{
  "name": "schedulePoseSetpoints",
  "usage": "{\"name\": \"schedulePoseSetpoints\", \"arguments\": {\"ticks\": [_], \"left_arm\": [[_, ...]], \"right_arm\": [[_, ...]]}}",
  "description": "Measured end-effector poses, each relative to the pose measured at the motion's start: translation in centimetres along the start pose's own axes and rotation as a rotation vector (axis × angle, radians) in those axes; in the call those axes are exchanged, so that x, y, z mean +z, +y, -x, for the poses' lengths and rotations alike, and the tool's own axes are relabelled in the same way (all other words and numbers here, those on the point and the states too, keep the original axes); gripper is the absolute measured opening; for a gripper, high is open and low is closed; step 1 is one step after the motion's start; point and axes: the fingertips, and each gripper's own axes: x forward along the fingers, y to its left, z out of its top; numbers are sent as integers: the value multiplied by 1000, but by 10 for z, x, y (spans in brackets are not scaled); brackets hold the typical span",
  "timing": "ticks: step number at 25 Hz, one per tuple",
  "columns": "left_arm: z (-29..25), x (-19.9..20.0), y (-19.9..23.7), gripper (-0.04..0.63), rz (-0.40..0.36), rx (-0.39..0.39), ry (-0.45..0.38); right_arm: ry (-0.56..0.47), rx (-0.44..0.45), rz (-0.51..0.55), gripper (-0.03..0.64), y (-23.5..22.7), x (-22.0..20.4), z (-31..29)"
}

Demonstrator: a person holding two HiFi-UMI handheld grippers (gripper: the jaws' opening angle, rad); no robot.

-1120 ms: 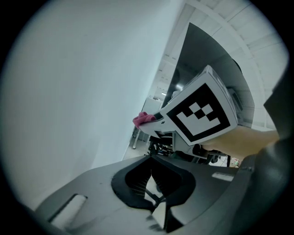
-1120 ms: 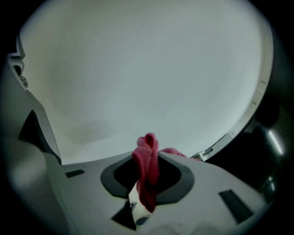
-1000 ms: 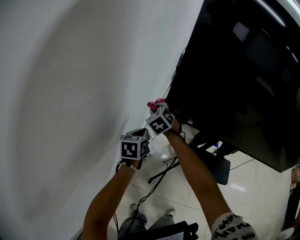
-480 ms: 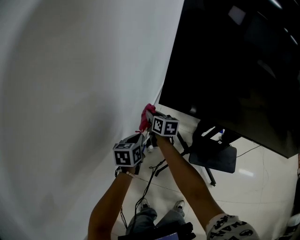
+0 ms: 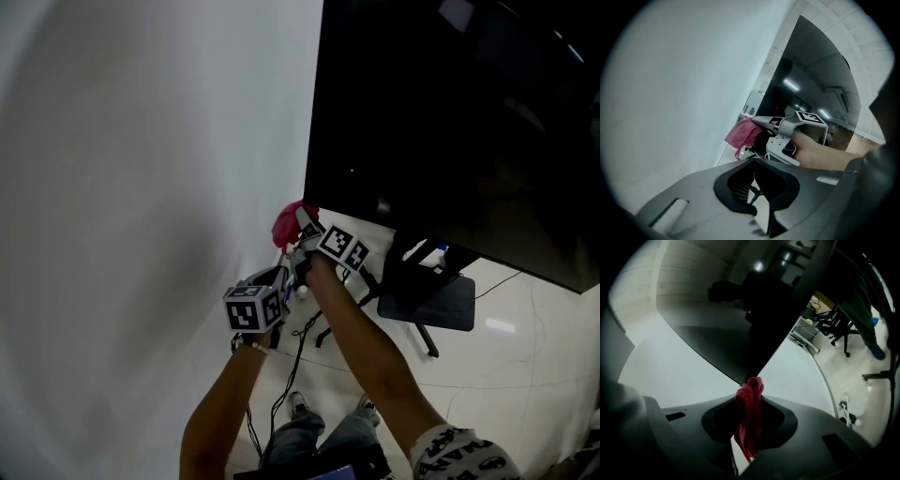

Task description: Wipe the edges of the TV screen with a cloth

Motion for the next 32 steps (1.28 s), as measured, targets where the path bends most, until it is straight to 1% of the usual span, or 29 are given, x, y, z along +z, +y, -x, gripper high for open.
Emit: {"name": "schedulePoseSetpoints", "arguments": {"ticks": [2,7,12,19,22,27,32], "left_arm": [[-3,0,-2,-3,-4,-7,-1],[-5,6,-12,-2,-6,-30,-7],[-10,18,-20,-3,-16,-45,3],[-44,17,-48,-3,-59,-73,51],[-58,13,-69,-3,-73,-100,62],[-80,4,-119,-3,-111,-159,79],[-94,-3,-167,-3,-133,-191,89]], "right_arm": [[-13,-8,-15,87,-8,6,4],[-24,6,19,87,-7,20,19],[-15,8,28,87,-5,27,28],[-12,-23,56,86,-33,54,71],[-21,-37,58,87,-48,70,97],[-42,-61,64,87,-75,98,141],[-46,-71,44,87,-91,120,176]]}}
